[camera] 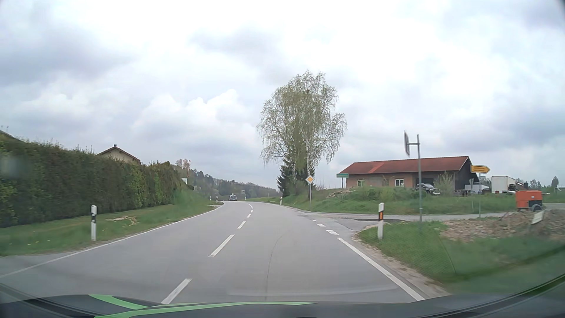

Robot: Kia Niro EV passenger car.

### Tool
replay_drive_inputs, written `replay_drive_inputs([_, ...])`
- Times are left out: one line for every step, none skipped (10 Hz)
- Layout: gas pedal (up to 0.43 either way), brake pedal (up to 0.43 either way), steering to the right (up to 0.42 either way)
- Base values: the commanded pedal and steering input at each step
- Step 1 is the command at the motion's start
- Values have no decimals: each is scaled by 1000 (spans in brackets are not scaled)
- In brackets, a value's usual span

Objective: Follow the waypoints while adhering to traffic rules and regulations

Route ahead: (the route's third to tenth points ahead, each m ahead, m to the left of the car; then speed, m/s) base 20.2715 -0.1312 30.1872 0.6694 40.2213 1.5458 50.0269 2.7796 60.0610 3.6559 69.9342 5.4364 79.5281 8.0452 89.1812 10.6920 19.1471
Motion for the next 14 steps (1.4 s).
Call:
replay_drive_inputs([150, 0, -11])
replay_drive_inputs([150, 0, -11])
replay_drive_inputs([150, 0, -11])
replay_drive_inputs([150, 0, -11])
replay_drive_inputs([150, 0, -11])
replay_drive_inputs([150, 0, -11])
replay_drive_inputs([150, 0, -12])
replay_drive_inputs([150, 0, -12])
replay_drive_inputs([150, 0, -14])
replay_drive_inputs([150, 0, -15])
replay_drive_inputs([150, 0, -16])
replay_drive_inputs([150, 0, -16])
replay_drive_inputs([150, 0, -16])
replay_drive_inputs([157, 0, -16])
